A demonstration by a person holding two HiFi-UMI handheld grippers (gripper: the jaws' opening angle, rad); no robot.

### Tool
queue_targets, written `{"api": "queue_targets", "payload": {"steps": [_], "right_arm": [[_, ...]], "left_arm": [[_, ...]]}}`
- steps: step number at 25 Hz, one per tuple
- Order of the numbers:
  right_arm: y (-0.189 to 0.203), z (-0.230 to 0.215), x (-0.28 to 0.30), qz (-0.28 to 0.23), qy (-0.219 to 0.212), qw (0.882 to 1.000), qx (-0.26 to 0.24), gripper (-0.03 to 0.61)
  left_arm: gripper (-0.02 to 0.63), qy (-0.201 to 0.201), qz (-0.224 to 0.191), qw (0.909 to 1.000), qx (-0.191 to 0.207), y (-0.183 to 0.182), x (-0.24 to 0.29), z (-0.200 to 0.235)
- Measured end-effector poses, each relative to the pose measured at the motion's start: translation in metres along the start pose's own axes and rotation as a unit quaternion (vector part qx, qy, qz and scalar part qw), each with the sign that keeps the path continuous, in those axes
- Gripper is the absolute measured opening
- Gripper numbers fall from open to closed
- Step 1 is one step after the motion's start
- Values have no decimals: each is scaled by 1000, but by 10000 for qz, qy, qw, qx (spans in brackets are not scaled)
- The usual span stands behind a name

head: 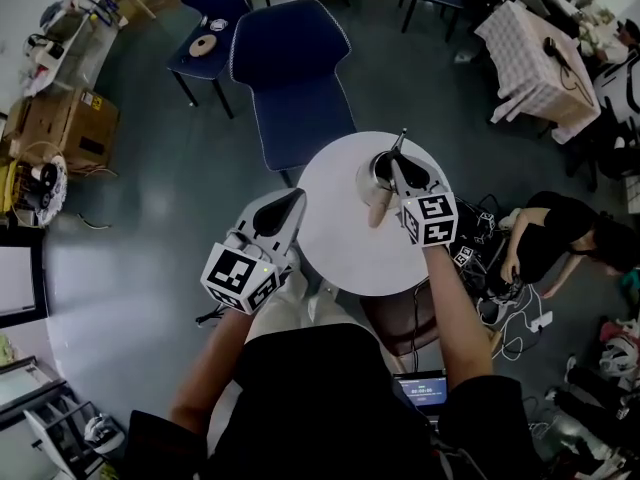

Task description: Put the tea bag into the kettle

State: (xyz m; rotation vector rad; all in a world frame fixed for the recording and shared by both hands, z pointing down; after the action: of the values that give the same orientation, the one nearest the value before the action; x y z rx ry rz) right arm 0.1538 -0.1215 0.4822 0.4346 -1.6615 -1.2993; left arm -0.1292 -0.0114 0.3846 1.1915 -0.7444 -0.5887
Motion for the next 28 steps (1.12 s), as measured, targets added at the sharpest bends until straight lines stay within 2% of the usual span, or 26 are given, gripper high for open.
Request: {"api": "queue_targets", "payload": {"steps": [12, 28], "right_arm": [[25, -2, 9, 277, 115, 9994, 166, 40], [30, 6, 21, 987, 408, 9931, -487, 40]], "left_arm": [[15, -53, 235, 9997, -79, 4, -15, -7], [15, 66, 240, 9997, -18, 2, -15, -4]]}}
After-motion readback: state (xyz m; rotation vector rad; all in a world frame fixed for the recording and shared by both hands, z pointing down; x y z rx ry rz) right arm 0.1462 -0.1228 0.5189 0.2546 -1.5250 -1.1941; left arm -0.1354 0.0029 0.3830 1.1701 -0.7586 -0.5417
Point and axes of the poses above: the fingertips, and each gripper's own axes: x forward along the fingers, z to its left, y out of its underside, the point moved 10 cm from there along -x, backward along the fingers, and after that the axes turned 3 degrees about z, right-handed, at the moved point
